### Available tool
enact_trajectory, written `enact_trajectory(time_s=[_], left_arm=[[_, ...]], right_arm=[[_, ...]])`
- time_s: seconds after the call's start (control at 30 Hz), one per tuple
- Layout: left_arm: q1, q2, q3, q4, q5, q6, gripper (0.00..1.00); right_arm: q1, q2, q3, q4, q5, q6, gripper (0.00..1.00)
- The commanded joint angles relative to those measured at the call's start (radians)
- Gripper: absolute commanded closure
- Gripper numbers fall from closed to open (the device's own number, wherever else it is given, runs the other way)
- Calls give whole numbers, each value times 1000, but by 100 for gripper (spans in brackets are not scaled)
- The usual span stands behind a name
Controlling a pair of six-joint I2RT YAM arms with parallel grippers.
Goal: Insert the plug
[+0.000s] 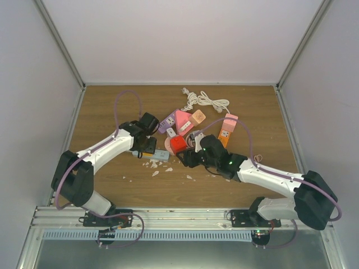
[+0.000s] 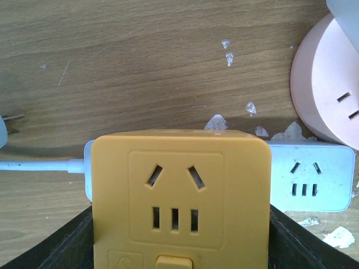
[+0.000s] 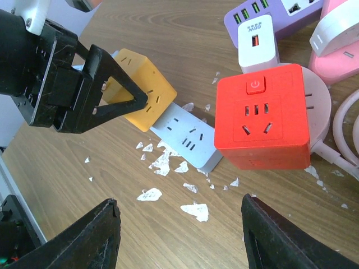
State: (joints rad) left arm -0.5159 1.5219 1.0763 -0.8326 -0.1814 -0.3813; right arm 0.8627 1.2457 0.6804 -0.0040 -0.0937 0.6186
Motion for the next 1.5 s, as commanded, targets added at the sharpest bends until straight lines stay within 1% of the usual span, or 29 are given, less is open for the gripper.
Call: enact_trajectory(time_s=[0.0, 0.17, 0.43, 0.53, 0.8, 0.93, 1.07, 1.17, 1.3, 1.37, 1.47], left_arm=[[7, 35, -13, -14, -37, 6, 59], [-27, 54, -54, 6, -39, -30, 59], [-104, 143, -107, 16, -84, -111, 60], [-107, 163, -137, 54, -76, -113, 60], [-105, 241, -143, 88, -83, -111, 61], [-101, 263, -162, 129, -58, -107, 62], [-101, 240, -165, 100, -70, -117, 62], [-100, 169, -163, 49, -110, -142, 61], [-98, 97, -124, -27, -165, -176, 59], [-95, 82, -101, -55, -188, -186, 56], [-91, 75, -78, -84, -223, -193, 51]], right_arm=[[-8, 18, -6, 35, 17, -1, 40], [-8, 11, -7, 36, 27, 3, 40], [-8, 7, -10, 24, 37, 3, 40], [-8, 0, -16, 29, 40, 4, 40], [-8, -13, -19, 18, 49, 5, 40], [-8, -25, -22, 13, 51, 9, 40], [-8, -38, -19, 9, 47, -2, 40], [-8, -54, -21, 8, 52, 1, 40], [-9, -61, -28, 9, 72, 3, 40], [-8, -60, -26, -19, 91, -7, 40], [-8, -72, -24, -69, 177, -4, 40]])
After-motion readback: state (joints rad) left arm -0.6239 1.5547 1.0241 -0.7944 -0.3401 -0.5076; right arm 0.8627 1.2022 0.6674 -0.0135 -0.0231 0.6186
